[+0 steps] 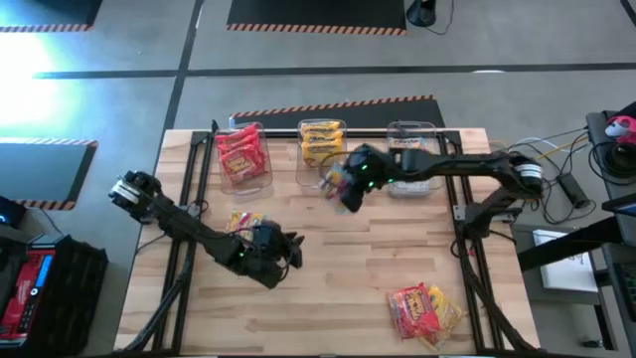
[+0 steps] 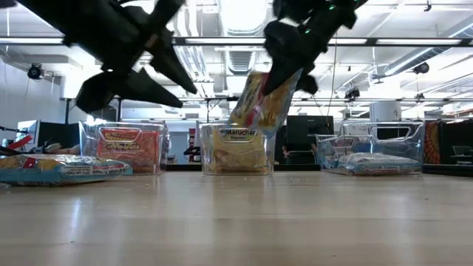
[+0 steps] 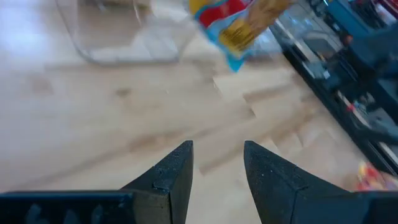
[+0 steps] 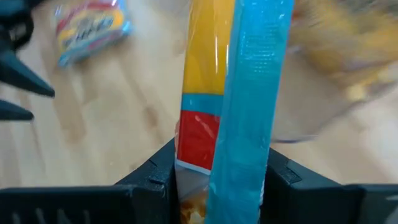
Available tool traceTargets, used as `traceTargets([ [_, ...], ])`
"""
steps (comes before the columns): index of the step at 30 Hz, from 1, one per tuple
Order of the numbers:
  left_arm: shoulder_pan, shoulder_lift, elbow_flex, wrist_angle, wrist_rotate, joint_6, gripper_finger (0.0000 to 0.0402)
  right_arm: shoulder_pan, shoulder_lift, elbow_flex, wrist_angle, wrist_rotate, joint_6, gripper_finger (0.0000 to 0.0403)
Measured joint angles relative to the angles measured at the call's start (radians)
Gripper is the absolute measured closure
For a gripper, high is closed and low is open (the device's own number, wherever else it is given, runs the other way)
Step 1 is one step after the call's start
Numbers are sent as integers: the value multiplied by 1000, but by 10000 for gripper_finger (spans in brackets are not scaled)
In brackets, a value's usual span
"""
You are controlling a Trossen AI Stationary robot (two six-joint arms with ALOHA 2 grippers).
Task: Sort Maruchan noodles
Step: Put the blue noodle pack into the right transparent bin
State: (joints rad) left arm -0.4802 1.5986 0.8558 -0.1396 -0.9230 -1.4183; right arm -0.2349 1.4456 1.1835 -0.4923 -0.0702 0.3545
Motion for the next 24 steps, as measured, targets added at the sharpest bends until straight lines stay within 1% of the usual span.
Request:
traceTargets([
  [2,33,0,0,9,-14,33,275,-28,-57,-24,9,42,0,277],
  [5,96,0,0,56,-19,124,275,-80,-139,-62,25,111,1,277],
  [7,145,0,0,112,-11,223,275,-120,-186,-92,47,153,11,276],
  [10,236,0,0,205,40,400,275,-185,-233,-132,56,189,37,277],
  [11,272,-1,0,234,73,453,275,-205,-242,-145,54,194,55,278],
  [13,348,-1,0,309,172,575,275,-242,-259,-170,52,195,68,278],
  [16,466,1,0,453,357,789,275,-294,-278,-192,55,198,54,276],
  [19,566,2,0,595,528,952,275,-354,-296,-202,54,202,28,276],
  [21,618,2,1,640,597,1002,275,-400,-313,-207,54,204,19,277],
  [24,677,2,1,635,644,1041,275,-469,-342,-218,55,205,14,278],
])
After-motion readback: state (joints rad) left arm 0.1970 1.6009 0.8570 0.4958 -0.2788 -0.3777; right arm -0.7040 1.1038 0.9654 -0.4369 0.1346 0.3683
